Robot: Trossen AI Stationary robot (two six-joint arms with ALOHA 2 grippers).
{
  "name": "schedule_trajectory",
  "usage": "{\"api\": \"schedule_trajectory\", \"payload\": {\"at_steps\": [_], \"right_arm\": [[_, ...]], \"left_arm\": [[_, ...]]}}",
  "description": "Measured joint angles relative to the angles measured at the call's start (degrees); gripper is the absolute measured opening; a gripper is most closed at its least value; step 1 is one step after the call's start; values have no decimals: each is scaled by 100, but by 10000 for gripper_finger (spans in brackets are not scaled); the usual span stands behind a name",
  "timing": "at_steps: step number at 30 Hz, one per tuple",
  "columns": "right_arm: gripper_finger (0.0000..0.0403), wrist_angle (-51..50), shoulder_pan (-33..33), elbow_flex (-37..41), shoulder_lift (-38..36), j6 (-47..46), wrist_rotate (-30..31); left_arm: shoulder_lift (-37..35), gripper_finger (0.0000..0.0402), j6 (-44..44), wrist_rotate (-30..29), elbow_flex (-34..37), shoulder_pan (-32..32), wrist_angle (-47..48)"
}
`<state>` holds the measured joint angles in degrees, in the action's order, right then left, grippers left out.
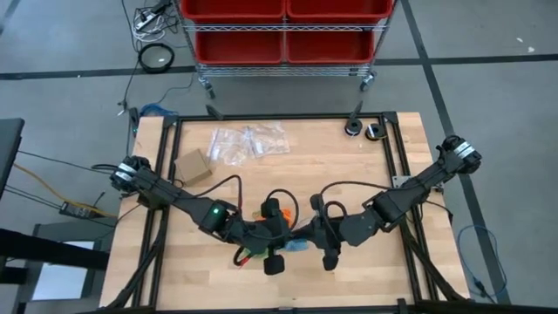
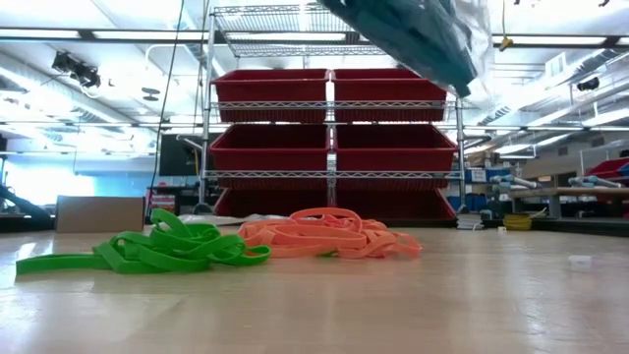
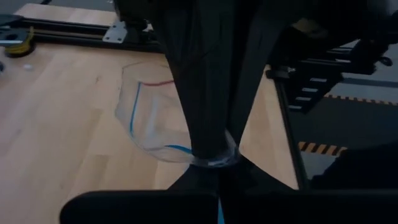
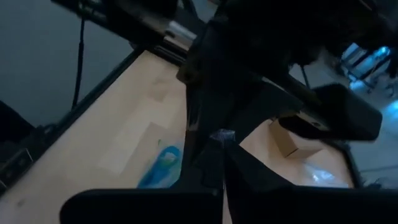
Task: Sort rubber bands
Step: Close the transparent zip bag
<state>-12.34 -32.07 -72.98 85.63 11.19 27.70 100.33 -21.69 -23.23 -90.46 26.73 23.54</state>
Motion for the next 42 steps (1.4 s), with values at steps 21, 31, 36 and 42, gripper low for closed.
{"api": "schedule_trajectory", "payload": {"at_steps": [21,31,36,42], "right_arm": [[0,-203,676,-204,-99,-2798,-1147],[0,-24,836,-206,-101,-3307,-1491],[0,273,832,-206,-102,-3304,-1708],[0,416,830,-206,-290,-3306,-2010]], "left_arm": [[94,0,856,-2056,-2,457,168],[96,0,1850,-3208,1,838,163],[96,0,2144,-3429,1,1002,354],[96,0,2111,-3424,3,1062,609]]}}
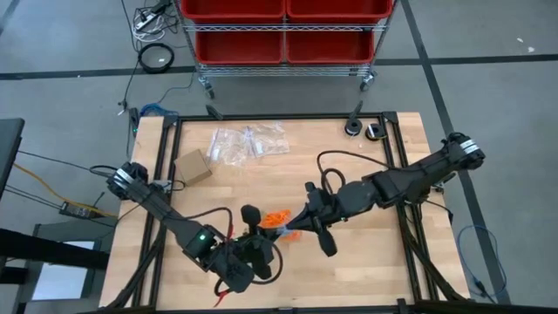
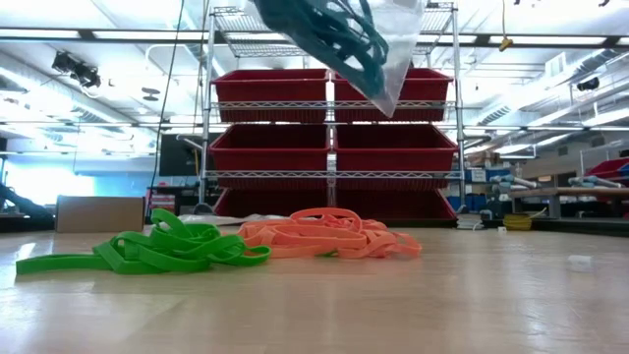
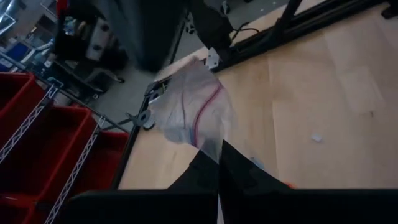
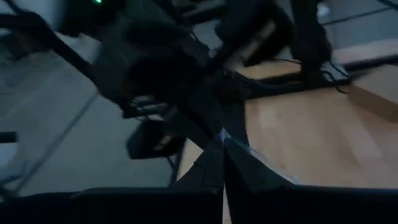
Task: Sort rubber bands
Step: Close the transparent zip bag
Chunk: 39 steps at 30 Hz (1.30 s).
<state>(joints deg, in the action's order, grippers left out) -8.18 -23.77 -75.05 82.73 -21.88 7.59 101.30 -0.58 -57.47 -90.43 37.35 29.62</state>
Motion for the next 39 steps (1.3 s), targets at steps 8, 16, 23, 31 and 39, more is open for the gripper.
{"api": "schedule_trajectory", "payload": {"at_steps": [8,16,23,31,39], "right_arm": [[2,161,-81,-7,-205,413,-314],[51,-290,-78,4,-198,1133,-717],[105,-610,0,4,-121,1041,-1329],[106,-614,31,4,-125,943,-1602],[104,-208,33,0,231,847,-2254]], "left_arm": [[0,0,42,235,0,17,7],[0,0,206,1312,2,19,-146],[0,0,810,1783,2,18,-685],[0,0,1446,2019,2,19,-1087],[0,0,1715,2188,2,-45,-1334]]}}
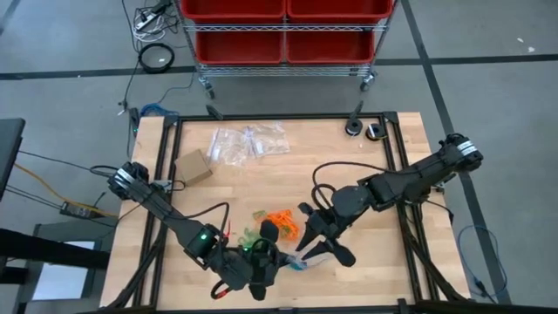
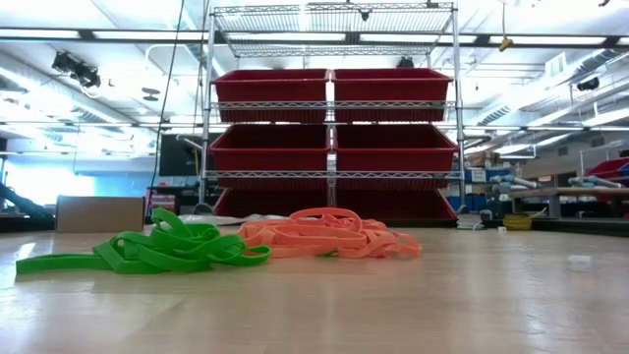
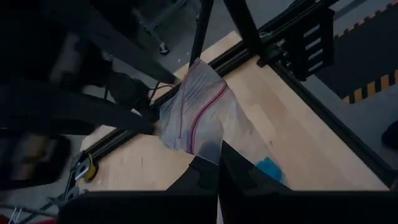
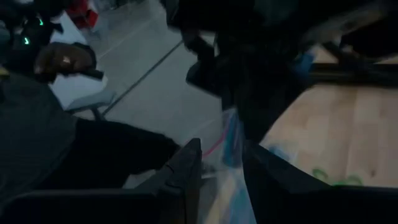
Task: Sort rubber bands
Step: Close the transparent zip bag
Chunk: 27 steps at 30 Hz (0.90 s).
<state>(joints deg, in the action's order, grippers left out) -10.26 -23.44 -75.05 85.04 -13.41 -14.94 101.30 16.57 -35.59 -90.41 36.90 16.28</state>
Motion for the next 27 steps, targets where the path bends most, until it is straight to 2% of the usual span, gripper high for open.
{"api": "schedule_trajectory", "payload": {"at_steps": [7,14,17,21,27], "right_arm": [[102,268,51,5,343,-93,-220],[99,329,131,4,391,-80,-134],[73,321,142,4,391,5,-113],[12,342,142,4,389,193,-93],[1,376,84,4,389,261,74]], "left_arm": [[0,0,128,13,0,-10,-14],[-3,0,99,-5,0,-13,171],[-4,0,-94,-24,0,-15,402],[-4,0,-355,-26,0,-15,674],[-4,0,-526,-31,0,-15,799]]}}
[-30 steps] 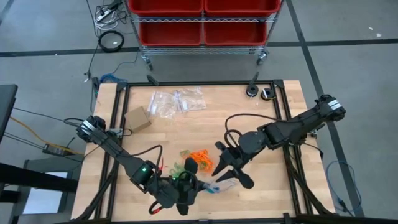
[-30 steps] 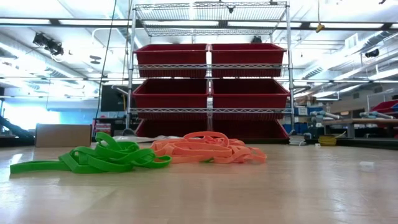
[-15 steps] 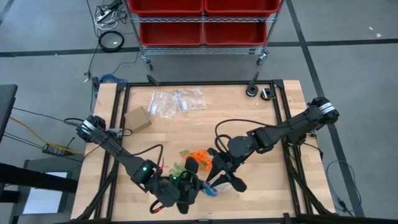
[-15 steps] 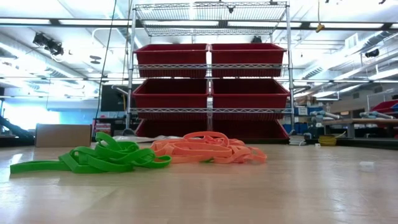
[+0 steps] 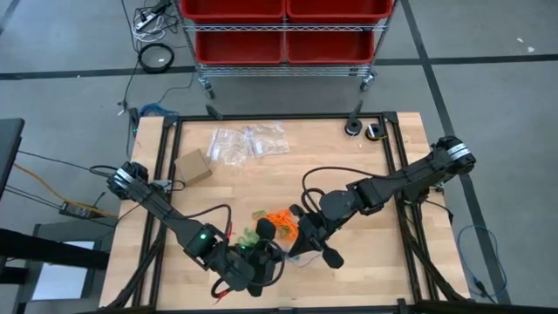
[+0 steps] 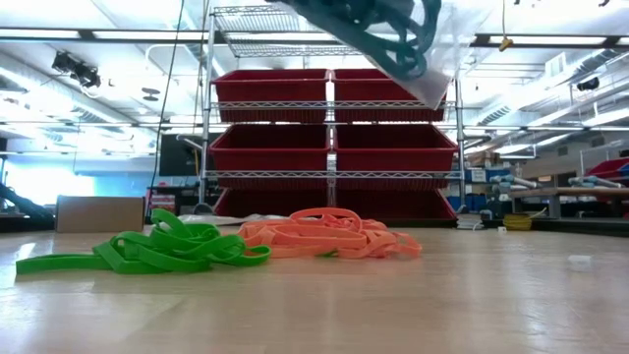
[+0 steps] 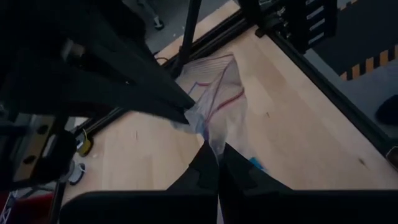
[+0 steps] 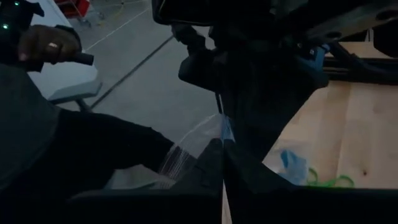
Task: Sort rubber bands
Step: Close the transparent zip bag
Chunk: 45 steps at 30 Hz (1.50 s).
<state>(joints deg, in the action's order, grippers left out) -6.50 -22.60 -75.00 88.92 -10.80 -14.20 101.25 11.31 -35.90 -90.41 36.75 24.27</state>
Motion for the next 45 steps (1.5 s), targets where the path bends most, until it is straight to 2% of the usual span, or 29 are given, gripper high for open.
{"api": "schedule_trajectory", "payload": {"at_steps": [12,18,22,25,31,35,37,41,45], "right_arm": [[0,176,-441,0,-4,653,-148],[1,-155,-398,0,-178,649,922],[14,-274,-293,0,-383,648,1126],[37,-329,-248,0,-438,595,1049],[111,-509,-226,0,-380,307,566],[148,-603,-228,0,-380,254,648],[155,-626,-201,0,-380,156,598],[154,-640,-124,0,-378,-79,74],[146,-649,-117,0,-378,-125,11]], "left_arm": [[0,0,-921,-186,0,-92,630],[0,0,-604,-14,0,-55,333],[0,0,-545,97,0,20,234],[0,0,-525,105,0,54,234],[0,0,-244,104,0,75,8],[0,0,42,103,0,111,-244],[0,0,177,103,0,118,-303],[0,0,331,103,0,131,-390],[0,0,348,99,0,129,-416]]}}
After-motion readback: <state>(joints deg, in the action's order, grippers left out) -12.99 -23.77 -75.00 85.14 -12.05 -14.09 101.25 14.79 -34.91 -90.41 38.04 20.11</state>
